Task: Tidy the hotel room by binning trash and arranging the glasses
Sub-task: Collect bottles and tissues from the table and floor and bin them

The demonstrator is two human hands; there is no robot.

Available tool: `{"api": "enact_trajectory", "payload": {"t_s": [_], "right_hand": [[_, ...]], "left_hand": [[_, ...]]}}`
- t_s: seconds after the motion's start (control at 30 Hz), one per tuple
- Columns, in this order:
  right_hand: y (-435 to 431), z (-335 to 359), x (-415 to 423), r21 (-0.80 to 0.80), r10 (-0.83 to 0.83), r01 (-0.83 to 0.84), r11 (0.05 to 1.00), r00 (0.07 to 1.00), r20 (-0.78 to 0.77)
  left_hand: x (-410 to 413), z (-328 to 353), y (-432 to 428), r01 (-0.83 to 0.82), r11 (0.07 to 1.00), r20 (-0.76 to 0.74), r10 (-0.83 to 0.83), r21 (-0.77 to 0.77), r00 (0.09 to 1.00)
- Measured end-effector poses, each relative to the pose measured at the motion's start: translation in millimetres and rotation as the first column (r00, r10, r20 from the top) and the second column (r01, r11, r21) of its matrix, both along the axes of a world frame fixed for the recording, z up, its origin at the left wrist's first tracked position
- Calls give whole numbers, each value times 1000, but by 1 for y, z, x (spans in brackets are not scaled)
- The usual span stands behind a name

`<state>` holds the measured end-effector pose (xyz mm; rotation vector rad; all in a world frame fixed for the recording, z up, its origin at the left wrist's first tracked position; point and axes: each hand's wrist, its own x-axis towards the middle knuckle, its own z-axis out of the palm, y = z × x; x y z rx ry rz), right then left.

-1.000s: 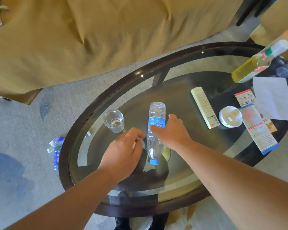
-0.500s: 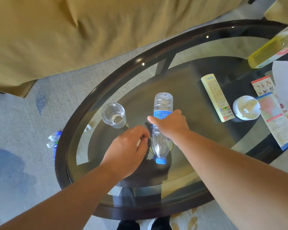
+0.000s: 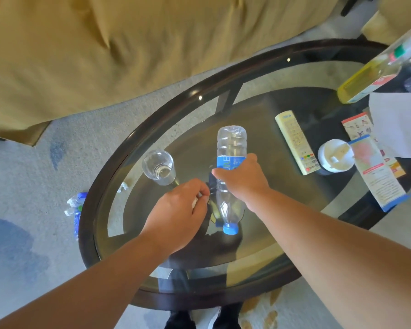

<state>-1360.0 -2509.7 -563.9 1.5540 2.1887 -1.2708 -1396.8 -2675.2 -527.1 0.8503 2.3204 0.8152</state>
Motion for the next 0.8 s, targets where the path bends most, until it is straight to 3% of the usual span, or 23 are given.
{"api": "enact_trajectory", "payload": {"t_s": [0.23, 0.57, 0.8], "right_hand": [[16, 113, 17, 70, 62, -47, 996, 972, -226], [46, 299, 48, 205, 151, -66, 976, 889, -432], [46, 397, 81, 224, 194, -73, 972, 788, -584]], "left_hand": [[-1, 87, 22, -29, 994, -88, 39, 108, 995], [13, 242, 47, -131, 953, -193, 188, 272, 963], [33, 336, 60, -57, 939, -374, 190, 340, 907]]}}
